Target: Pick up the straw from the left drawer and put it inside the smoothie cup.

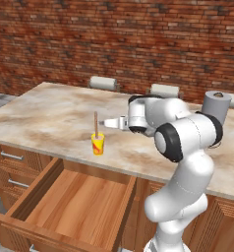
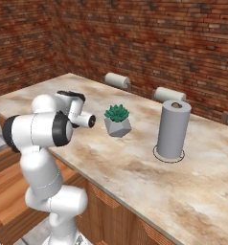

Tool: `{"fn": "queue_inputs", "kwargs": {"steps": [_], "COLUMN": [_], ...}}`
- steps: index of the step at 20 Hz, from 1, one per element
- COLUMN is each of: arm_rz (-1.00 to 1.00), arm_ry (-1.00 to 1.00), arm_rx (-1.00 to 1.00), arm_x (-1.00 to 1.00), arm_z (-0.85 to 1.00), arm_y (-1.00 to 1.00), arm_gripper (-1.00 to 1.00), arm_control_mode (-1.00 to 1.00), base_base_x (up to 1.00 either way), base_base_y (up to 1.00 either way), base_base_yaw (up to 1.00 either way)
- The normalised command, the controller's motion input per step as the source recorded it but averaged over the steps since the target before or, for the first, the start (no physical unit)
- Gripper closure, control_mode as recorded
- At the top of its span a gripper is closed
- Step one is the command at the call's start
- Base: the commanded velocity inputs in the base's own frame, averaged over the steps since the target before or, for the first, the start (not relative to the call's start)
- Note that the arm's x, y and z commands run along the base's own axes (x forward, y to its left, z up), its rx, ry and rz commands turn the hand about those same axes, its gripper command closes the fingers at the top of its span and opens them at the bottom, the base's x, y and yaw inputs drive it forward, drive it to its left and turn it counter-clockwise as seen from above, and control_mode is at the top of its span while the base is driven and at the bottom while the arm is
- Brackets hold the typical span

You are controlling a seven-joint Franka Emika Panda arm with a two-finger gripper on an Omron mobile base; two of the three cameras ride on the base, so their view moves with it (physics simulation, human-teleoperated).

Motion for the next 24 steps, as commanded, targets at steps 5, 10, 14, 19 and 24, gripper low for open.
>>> {"fn": "queue_inputs", "kwargs": {"steps": [5,10,14,19,24], "arm_rz": [-0.03,0.00,0.00,0.00,0.01], "arm_ry": [0.21,0.10,0.00,0.00,0.00], "arm_rx": [0.00,0.00,0.00,0.00,-0.01], "arm_x": [0.26,0.05,0.00,0.00,0.00], "arm_z": [0.00,0.00,-0.01,-0.02,-0.05], "arm_y": [0.00,0.00,-0.04,-0.01,0.00], "arm_gripper": [-1.00,-1.00,-1.00,-1.00,-1.00], "arm_control_mode": [-1.00,-1.00,-1.00,-1.00,-1.00], "base_base_x": [0.00,0.00,0.00,0.00,0.00], "base_base_y": [0.00,0.00,0.00,0.00,0.00], "base_base_yaw": [0.00,0.00,0.00,0.00,0.00]}}
